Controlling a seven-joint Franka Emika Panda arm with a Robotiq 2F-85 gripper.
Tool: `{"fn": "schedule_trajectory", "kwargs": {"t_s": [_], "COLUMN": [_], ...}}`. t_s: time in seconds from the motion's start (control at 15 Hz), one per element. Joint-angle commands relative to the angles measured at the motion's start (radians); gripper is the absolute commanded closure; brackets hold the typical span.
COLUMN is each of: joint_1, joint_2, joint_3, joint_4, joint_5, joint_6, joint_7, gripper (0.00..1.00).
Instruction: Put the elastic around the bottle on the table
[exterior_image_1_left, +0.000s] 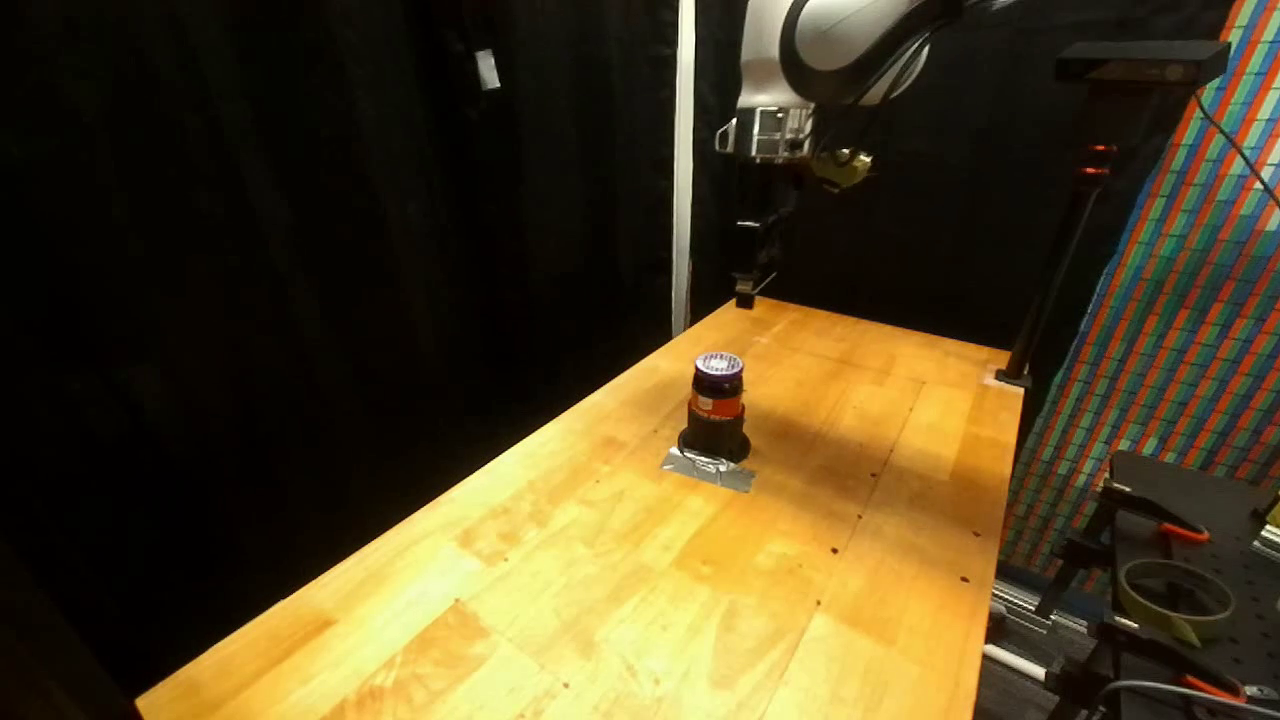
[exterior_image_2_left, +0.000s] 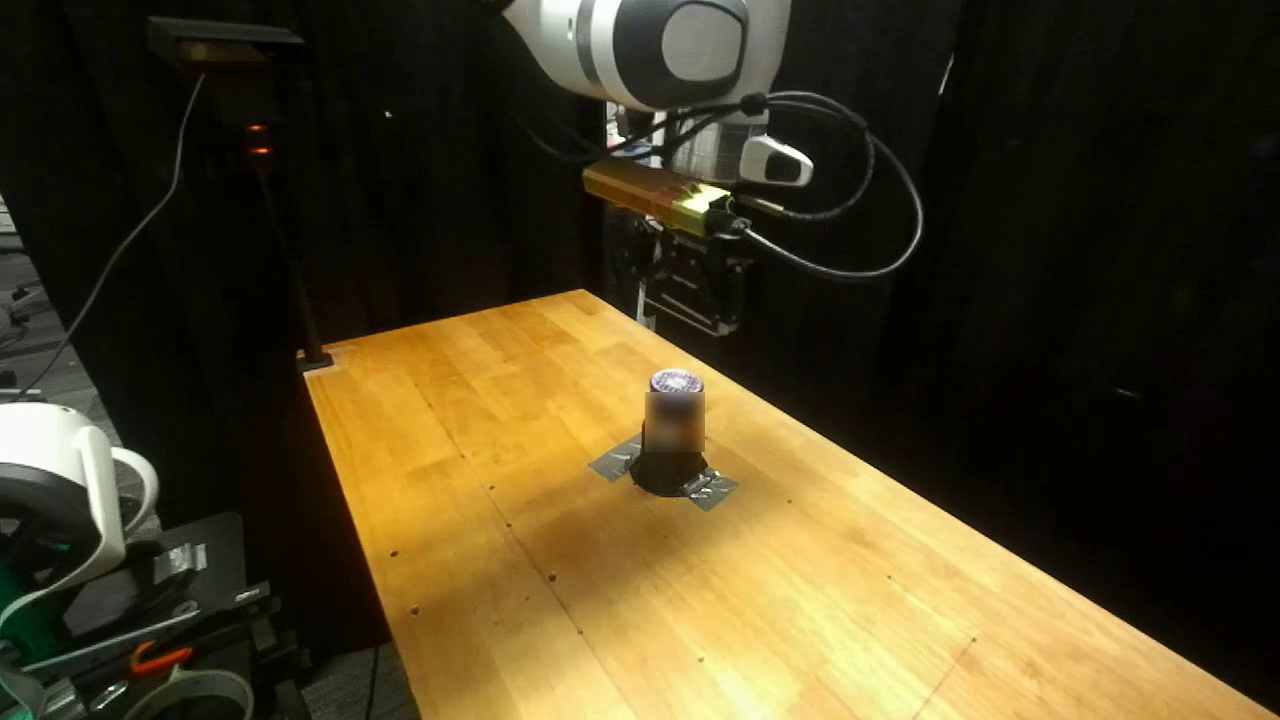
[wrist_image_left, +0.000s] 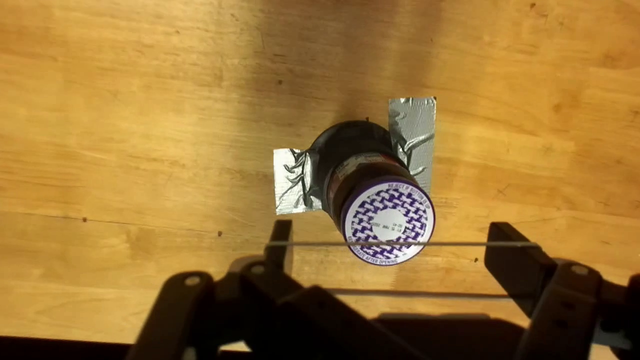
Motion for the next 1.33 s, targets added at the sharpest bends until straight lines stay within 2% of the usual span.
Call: {"fn": "schedule_trajectory", "kwargs": {"t_s": [0.0, 0.33, 0.67, 0.93, 1.27], "joint_1": [-0.002, 0.004, 0.025, 0.031, 0.046], "joint_2": [0.203, 0.405, 0.546, 0.611, 0.65], "joint_3": [0.017, 0.036, 0.032, 0.027, 0.008], "joint_4": [0.247, 0.492, 0.711, 0.815, 0.863], "joint_5": [0.003, 0.008, -0.011, -0.013, -0.036], "joint_6": [-0.094, -0.183, -0.334, -0.425, -0.477], "joint_7": [-0.004, -0.001, 0.013, 0.021, 0.05], "gripper": [0.0, 0.0, 0.0, 0.0, 0.0]}}
